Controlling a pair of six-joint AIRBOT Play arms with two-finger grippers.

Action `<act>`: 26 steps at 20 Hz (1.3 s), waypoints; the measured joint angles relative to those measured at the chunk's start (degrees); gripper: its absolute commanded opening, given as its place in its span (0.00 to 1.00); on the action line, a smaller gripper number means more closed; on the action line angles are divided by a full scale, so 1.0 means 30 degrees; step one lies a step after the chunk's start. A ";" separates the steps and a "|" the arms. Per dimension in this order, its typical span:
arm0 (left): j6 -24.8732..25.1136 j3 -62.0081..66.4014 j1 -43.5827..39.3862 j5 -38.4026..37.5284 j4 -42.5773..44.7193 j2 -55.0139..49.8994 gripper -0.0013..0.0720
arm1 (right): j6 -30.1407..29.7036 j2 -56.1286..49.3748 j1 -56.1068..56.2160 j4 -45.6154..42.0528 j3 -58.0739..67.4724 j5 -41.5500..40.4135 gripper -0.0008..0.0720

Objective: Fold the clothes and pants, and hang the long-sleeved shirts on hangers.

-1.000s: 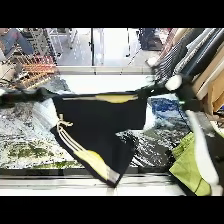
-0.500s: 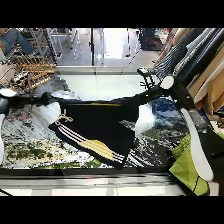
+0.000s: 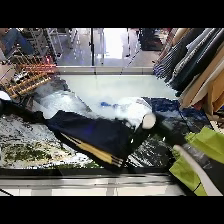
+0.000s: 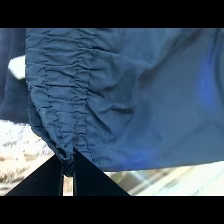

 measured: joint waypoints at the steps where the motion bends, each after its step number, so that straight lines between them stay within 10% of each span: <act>1: 0.0036 -0.0007 -0.0073 -0.0160 0.0270 -0.0131 0.03 | 0.0044 0.0044 0.0466 0.0408 -0.1399 -0.0947 0.21; 2: 0.0044 0.0000 -0.0131 0.0087 0.0780 -0.0270 0.12 | -0.0015 0.0044 0.0794 0.0634 -0.2448 -0.1297 0.57; 4: -0.0036 0.0000 -0.0204 -0.0073 0.1202 -0.0539 0.57 | -0.0678 0.0102 0.1071 0.2157 -0.3752 -0.2324 0.68; 13: -0.1938 0.1166 0.0233 -0.0219 0.2645 0.0918 0.59 | 0.0058 0.4401 -0.3650 0.4860 -0.9799 -0.5049 0.71; 19: -0.0423 0.1399 0.0073 0.0437 -0.2616 0.2426 0.49 | -0.1129 0.3577 -0.3388 0.7919 -1.2247 -1.0338 0.68; 22: 0.1370 0.1384 -0.0605 0.0517 -0.4364 0.2528 0.44 | -0.3351 0.1829 -0.2557 1.0921 -1.2101 -1.1803 0.56; 25: 0.2841 0.0918 -0.1749 0.0678 -0.4932 0.2419 0.17 | -0.5588 -0.0517 -0.1195 1.3012 -1.0448 -1.3435 0.04; 26: 0.3206 0.0576 -0.2178 0.0743 -0.4976 0.2368 0.10 | -0.5938 -0.1144 -0.0903 1.3121 -0.9690 -1.3741 0.02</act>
